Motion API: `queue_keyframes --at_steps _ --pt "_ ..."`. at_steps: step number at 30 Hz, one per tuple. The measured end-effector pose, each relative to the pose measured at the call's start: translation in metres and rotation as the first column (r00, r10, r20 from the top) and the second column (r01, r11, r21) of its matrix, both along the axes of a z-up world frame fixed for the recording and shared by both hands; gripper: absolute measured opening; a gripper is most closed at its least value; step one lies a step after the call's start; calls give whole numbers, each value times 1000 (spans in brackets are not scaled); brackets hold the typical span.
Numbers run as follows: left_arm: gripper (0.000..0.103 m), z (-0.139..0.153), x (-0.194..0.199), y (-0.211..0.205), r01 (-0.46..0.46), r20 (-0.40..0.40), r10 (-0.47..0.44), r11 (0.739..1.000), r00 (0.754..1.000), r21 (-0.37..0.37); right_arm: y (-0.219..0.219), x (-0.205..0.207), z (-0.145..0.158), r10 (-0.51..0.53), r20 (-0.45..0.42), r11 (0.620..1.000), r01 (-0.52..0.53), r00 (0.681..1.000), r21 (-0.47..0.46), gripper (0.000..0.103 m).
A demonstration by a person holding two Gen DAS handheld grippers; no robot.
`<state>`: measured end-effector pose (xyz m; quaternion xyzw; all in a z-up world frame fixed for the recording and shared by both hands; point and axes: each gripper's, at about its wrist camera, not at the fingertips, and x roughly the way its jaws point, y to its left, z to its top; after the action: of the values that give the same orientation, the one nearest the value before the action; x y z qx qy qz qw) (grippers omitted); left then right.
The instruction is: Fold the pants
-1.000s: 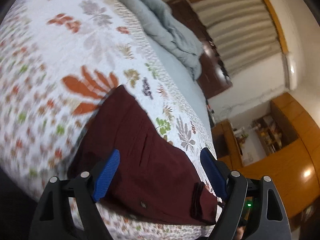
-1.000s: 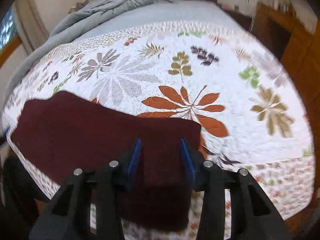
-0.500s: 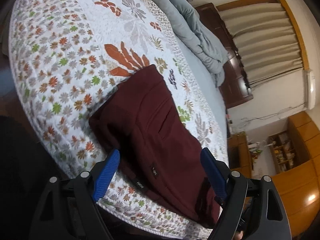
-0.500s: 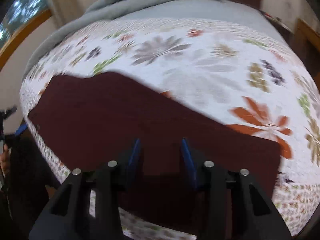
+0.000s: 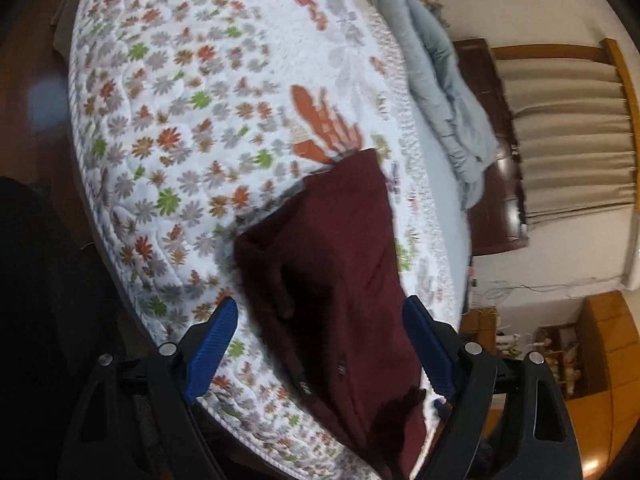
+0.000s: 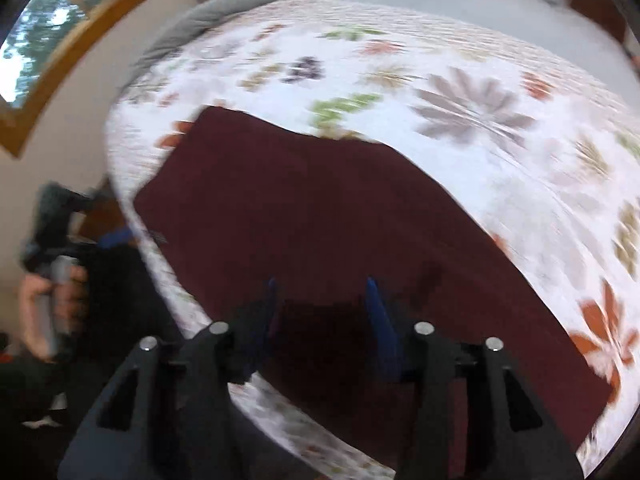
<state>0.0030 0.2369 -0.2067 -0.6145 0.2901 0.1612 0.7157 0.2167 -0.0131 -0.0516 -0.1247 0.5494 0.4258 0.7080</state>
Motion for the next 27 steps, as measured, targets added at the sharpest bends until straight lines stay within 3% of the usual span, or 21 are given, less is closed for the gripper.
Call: queue_keyframes --at_steps 3,9,11,12,16,18,21,24,25,27 --pt "85 -10 4 0 -18 5 18 999 1000 -42 40 13 14 102 -70 994 -100 992 37 62" --pt "85 -34 3 3 -36 69 51 979 996 -200 110 31 28 212 -74 977 -214 974 -15 64" --pt "85 -37 3 6 -37 82 56 977 995 -210 124 26 30 211 21 975 -209 977 -71 65" --pt "85 -37 1 9 -45 97 68 974 993 -222 137 8 36 253 117 965 -242 960 -100 65" --pt "87 -38 -3 22 -44 159 83 971 984 -235 163 -61 29 401 222 916 -384 889 -116 68" --pt "88 -40 -1 23 -24 161 64 971 985 -237 171 -79 18 421 202 907 -410 884 -95 66" --pt "88 -37 4 21 -12 147 44 977 988 -212 180 -62 10 404 162 914 -394 900 -92 66" --pt "88 -41 12 14 13 90 6 979 996 -206 189 -26 11 421 -4 907 -421 907 -21 67" --pt "88 -44 16 10 16 75 0 976 997 -215 194 -14 13 421 -14 907 -421 907 -15 68" --pt "88 -43 19 4 14 60 -3 983 998 -184 208 11 15 444 -119 895 -445 888 18 75"
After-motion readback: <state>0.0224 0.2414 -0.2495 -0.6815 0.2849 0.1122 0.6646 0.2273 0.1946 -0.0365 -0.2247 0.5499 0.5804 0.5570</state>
